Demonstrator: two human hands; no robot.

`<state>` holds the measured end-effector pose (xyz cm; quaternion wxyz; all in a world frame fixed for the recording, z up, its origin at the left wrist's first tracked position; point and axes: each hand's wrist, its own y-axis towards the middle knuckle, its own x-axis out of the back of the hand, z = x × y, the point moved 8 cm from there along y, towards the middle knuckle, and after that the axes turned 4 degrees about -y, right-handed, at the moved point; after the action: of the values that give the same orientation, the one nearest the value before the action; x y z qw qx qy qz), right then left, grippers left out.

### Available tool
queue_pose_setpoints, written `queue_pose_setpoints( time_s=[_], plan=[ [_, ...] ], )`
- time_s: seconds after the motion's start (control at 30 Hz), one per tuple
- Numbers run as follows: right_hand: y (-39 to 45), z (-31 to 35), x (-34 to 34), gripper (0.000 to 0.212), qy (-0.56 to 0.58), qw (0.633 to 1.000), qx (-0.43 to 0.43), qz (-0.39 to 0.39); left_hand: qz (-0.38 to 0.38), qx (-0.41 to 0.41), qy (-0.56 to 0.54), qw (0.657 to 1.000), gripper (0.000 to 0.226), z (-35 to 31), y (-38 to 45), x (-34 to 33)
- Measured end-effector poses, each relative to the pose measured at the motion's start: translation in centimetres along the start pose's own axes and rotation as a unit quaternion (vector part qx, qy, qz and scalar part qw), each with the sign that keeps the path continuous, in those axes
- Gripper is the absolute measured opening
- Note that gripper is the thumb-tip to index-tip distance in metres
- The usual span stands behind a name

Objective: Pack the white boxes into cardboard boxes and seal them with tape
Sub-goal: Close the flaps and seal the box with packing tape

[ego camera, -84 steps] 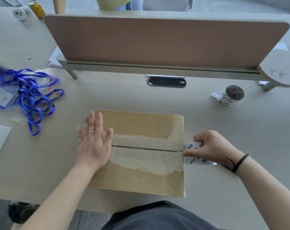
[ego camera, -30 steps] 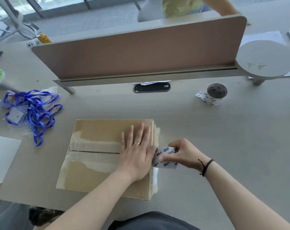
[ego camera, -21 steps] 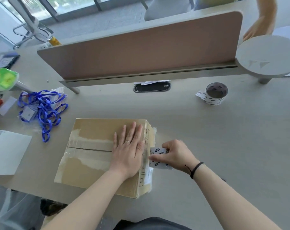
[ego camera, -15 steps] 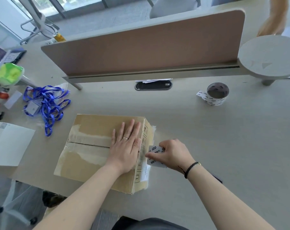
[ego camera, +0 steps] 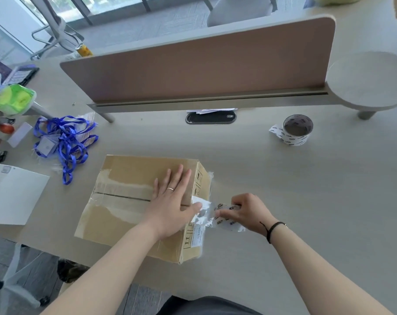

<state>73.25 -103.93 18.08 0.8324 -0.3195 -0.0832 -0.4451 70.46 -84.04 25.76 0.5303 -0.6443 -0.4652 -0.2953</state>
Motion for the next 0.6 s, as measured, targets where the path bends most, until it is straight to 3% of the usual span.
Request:
queue_pose_setpoints(
  time_s=[0.23,0.6],
  plan=[
    [-0.4,-0.6,0.0,0.059,0.046,0.999,-0.004,-0.009,-0.042,0.014,-0.014,0.999,0.081,-1.0,-1.6,0.3],
    [-0.6,-0.6,0.0,0.054,0.081,0.996,-0.029,-0.017,-0.132,0.061,-0.061,0.987,0.063,-1.7,-1.6,1.8]
  ],
)
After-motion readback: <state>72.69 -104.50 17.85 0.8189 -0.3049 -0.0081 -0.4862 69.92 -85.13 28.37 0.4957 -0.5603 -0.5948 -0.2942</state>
